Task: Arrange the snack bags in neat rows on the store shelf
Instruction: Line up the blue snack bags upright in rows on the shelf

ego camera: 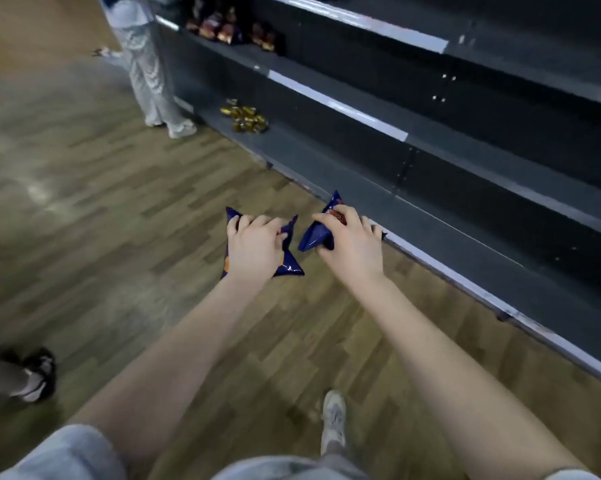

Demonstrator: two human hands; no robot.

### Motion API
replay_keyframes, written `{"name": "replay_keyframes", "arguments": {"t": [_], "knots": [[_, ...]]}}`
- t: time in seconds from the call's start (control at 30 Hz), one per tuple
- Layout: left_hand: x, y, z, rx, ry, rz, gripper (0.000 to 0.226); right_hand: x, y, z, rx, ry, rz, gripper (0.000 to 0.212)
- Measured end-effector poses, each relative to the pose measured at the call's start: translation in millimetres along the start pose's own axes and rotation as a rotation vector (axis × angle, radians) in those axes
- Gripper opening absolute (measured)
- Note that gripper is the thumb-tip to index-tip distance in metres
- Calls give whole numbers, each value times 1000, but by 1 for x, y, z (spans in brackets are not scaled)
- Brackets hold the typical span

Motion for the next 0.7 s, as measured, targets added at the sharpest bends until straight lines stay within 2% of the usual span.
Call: {"name": "replay_keyframes", "arguments": {"t": [0.2,0.33,0.47,0.7], "knots": [[66,-30,-26,-150,-180,-63,17,53,39,-63,112,-242,-6,47],[83,-36,-69,-148,-280,-114,28,64,41,-120,118,-359,5,48],[84,-34,-120,-138,-320,-143,31,47,33,-187,108,-397,1,48],[90,-28,-201,-232,-336,-190,24,27,44,-284,179,-414,-23,53]]}}
Point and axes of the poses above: each hand's wrist, its own z-axis away from the middle knuckle, its own y-axis out of the palm, x = y × z, the point moved 6 cm from there along -z, towards the middle knuckle, and after that the axes turned 8 degrees about x, right-handed, at the moved point
